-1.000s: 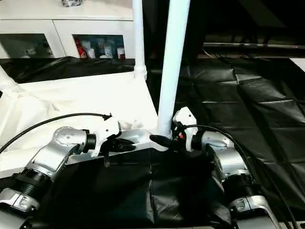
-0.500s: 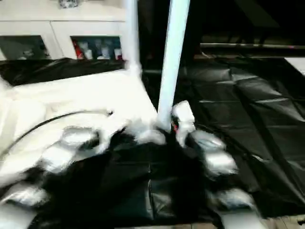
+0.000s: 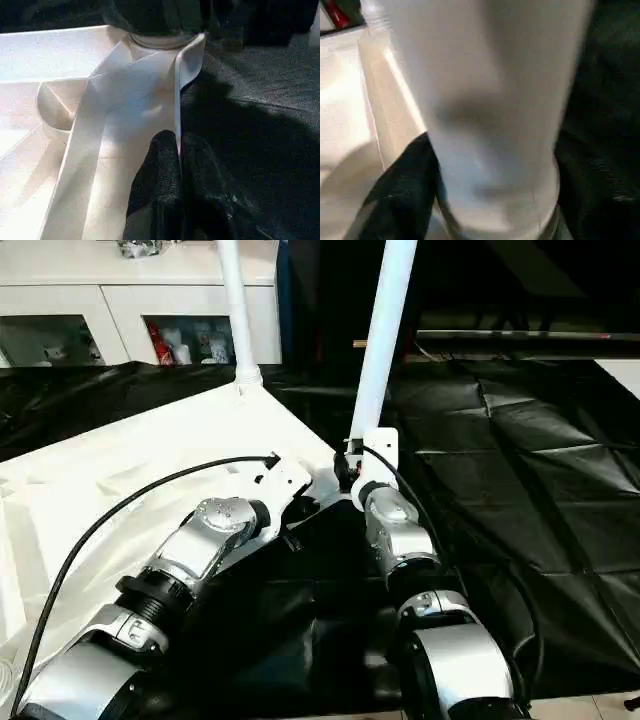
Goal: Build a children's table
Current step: Rotate leg to tighten
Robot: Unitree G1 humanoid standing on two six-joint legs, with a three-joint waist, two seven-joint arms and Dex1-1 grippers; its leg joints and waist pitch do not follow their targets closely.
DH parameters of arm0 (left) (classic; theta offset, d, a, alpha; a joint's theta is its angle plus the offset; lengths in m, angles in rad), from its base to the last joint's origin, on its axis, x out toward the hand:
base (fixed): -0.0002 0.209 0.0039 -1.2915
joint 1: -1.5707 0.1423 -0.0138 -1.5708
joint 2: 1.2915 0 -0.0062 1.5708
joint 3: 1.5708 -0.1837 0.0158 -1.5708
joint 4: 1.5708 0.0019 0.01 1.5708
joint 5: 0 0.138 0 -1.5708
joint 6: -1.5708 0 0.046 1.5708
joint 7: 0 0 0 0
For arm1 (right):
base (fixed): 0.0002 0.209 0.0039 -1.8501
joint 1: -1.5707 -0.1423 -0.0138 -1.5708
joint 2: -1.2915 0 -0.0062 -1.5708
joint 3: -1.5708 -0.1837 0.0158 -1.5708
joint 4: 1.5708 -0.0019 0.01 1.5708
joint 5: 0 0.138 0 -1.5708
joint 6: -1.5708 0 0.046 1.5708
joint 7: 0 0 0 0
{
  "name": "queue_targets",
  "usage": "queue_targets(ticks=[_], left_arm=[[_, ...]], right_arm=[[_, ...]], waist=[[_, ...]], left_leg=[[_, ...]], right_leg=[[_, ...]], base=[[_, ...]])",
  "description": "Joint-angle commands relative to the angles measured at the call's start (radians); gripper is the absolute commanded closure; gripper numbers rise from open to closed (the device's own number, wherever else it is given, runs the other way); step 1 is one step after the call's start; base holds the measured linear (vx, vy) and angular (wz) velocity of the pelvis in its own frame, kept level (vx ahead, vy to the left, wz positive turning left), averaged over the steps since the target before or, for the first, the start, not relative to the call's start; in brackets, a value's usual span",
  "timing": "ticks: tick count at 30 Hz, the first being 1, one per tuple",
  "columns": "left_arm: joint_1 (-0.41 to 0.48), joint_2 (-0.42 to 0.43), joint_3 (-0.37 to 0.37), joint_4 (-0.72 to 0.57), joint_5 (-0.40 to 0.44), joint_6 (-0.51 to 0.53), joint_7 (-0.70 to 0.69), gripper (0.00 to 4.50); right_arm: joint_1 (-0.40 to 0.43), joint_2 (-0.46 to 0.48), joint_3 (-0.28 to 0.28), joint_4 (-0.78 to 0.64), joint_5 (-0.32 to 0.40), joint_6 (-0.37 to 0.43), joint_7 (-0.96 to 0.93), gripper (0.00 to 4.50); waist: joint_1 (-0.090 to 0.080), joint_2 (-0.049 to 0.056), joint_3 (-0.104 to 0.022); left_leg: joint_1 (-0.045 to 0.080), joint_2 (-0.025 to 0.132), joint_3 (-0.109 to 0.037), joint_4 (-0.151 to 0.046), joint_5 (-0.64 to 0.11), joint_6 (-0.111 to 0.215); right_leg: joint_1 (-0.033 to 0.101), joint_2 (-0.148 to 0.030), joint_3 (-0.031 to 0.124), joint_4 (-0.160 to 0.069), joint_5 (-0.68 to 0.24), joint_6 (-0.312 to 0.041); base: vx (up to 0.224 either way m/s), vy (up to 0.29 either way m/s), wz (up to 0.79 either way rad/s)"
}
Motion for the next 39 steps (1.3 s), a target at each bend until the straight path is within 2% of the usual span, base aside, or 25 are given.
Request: queue_targets(ticks=[1,3,7,8,11,12,13,15,16,18,19,21,22,25,31,35,39], left_arm=[[0.021,0.019,0.035,-0.042,-0.036,-0.07,-0.007,4.5],[0.031,0.031,0.037,-0.056,-0.043,-0.089,-0.028,4.5],[0.058,0.073,0.036,-0.083,-0.057,-0.116,-0.101,4.5],[0.074,0.102,0.035,-0.098,-0.07,-0.138,-0.155,4.5],[0.089,0.128,0.032,-0.112,-0.081,-0.151,-0.203,4.5],[0.095,0.138,0.03,-0.12,-0.085,-0.152,-0.221,4.5],[0.111,0.164,0.03,-0.144,-0.1,-0.151,-0.269,4.5],[0.116,0.174,0.03,-0.153,-0.107,-0.15,-0.29,4.5],[0.126,0.198,0.027,-0.173,-0.122,-0.16,-0.337,4.5],[0.132,0.215,0.027,-0.192,-0.139,-0.173,-0.379,4.5],[0.136,0.22,0.031,-0.208,-0.154,-0.161,-0.402,4.5],[0.142,0.224,0.034,-0.231,-0.173,-0.148,-0.431,4.5],[0.144,0.226,0.036,-0.24,-0.179,-0.145,-0.442,4.5],[0.147,0.228,0.036,-0.249,-0.183,-0.145,-0.452,4.5],[0.16,0.238,0.025,-0.275,-0.196,-0.13,-0.486,4.5],[0.178,0.251,0.015,-0.305,-0.2,-0.116,-0.521,4.5],[0.185,0.261,0.004,-0.305,-0.179,-0.129,-0.521,4.5]], right_arm=[[0.011,-0.012,-0.025,0.032,0.01,0.006,0.007,1.03],[0.007,-0.02,-0.019,0.029,0.008,-0.004,0.034,0.77],[0.028,-0.071,0.052,-0.021,-0.038,-0.044,0.209,0.77],[0.063,-0.114,0.08,-0.079,-0.043,-0.053,0.325,0.77],[0.099,-0.154,0.108,-0.136,-0.045,-0.057,0.422,0.77],[0.114,-0.169,0.119,-0.156,-0.047,-0.061,0.456,0.77],[0.16,-0.214,0.146,-0.23,-0.037,-0.057,0.571,0.77],[0.183,-0.235,0.158,-0.267,-0.027,-0.055,0.626,0.77],[0.238,-0.288,0.193,-0.363,0.006,-0.03,0.76,0.77],[0.281,-0.326,0.211,-0.447,0.034,0.006,0.863,0.77],[0.294,-0.336,0.214,-0.476,0.044,0.025,0.889,0.77],[0.301,-0.34,0.217,-0.496,0.051,0.037,0.907,0.77],[0.301,-0.339,0.217,-0.501,0.049,0.04,0.909,0.77],[0.296,-0.33,0.216,-0.501,0.044,0.039,0.904,0.77],[0.272,-0.307,0.21,-0.489,0.021,0.027,0.855,0.77],[0.25,-0.303,0.209,-0.446,-0.019,0.002,0.798,0.77],[0.251,-0.299,0.208,-0.448,-0.016,-0.004,0.807,0.77]], waist=[[0.003,-0.014,-0.069],[0.002,-0.015,-0.069],[0.004,-0.016,-0.07],[0.005,-0.019,-0.069],[0.008,-0.019,-0.069],[0.005,-0.017,-0.069],[0.005,-0.017,-0.067],[0.01,-0.019,-0.068],[0.008,-0.016,-0.067],[0.015,-0.021,-0.064],[0.014,-0.017,-0.064],[0.01,-0.017,-0.063],[0.008,-0.017,-0.063],[0.006,-0.017,-0.063],[0.006,-0.019,-0.067],[0.007,-0.017,-0.067],[0.017,-0.014,-0.066]], left_leg=[[-0.001,0.03,-0.006,-0.067,-0.161,0.056],[-0.002,0.029,-0.006,-0.067,-0.158,0.062],[-0.003,0.029,-0.003,-0.063,-0.139,0.081],[-0.004,0.031,-0.003,-0.064,-0.137,0.087],[-0.003,0.034,-0.004,-0.064,-0.139,0.1],[-0.001,0.035,-0.005,-0.065,-0.138,0.101],[0.0,0.034,-0.004,-0.065,-0.148,0.098],[-0.003,0.036,-0.005,-0.064,-0.147,0.103],[-0.002,0.036,-0.004,-0.064,-0.149,0.103],[-0.002,0.037,-0.005,-0.065,-0.162,0.115],[-0.001,0.038,-0.005,-0.066,-0.171,0.114],[-0.003,0.036,-0.006,-0.068,-0.18,0.098],[0.0,0.036,-0.006,-0.068,-0.187,0.091],[0.001,0.037,-0.006,-0.068,-0.183,0.083],[-0.002,0.036,-0.006,-0.065,-0.136,0.092],[0.001,0.038,-0.004,-0.065,-0.13,0.09],[0.002,0.038,-0.004,-0.066,-0.143,0.087]], right_leg=[[0.056,-0.063,0.049,-0.077,-0.216,-0.187],[0.058,-0.064,0.048,-0.077,-0.213,-0.19],[0.059,-0.063,0.048,-0.073,-0.179,-0.206],[0.059,-0.062,0.048,-0.072,-0.178,-0.206],[0.06,-0.062,0.049,-0.073,-0.175,-0.201],[0.056,-0.061,0.05,-0.07,-0.169,-0.208],[0.056,-0.06,0.049,-0.072,-0.183,-0.213],[0.06,-0.061,0.05,-0.069,-0.175,-0.208],[0.057,-0.061,0.051,-0.07,-0.178,-0.211],[0.063,-0.06,0.052,-0.074,-0.195,-0.193],[0.056,-0.059,0.051,-0.076,-0.214,-0.197],[0.056,-0.06,0.049,-0.08,-0.255,-0.191],[0.054,-0.061,0.049,-0.083,-0.273,-0.192],[0.053,-0.06,0.05,-0.082,-0.266,-0.198],[0.055,-0.06,0.051,-0.071,-0.186,-0.219],[0.052,-0.061,0.052,-0.069,-0.175,-0.229],[0.052,-0.06,0.053,-0.07,-0.188,-0.219]], base=[[0.0,0.0,0.0],[0.0,0.0,0.0],[0.0,0.0,0.0],[0.0,0.0,0.0],[0.0,0.0,0.0],[0.0,0.0,0.0],[0.0,0.0,0.0],[0.0,0.0,0.0],[0.0,0.0,0.0],[0.0,0.0,0.0],[0.0,0.0,0.0],[0.0,0.0,0.0],[0.0,0.0,0.0],[0.0,0.0,0.0],[0.0,0.0,0.0],[0.0,0.0,0.0],[0.0,0.0,0.0]])
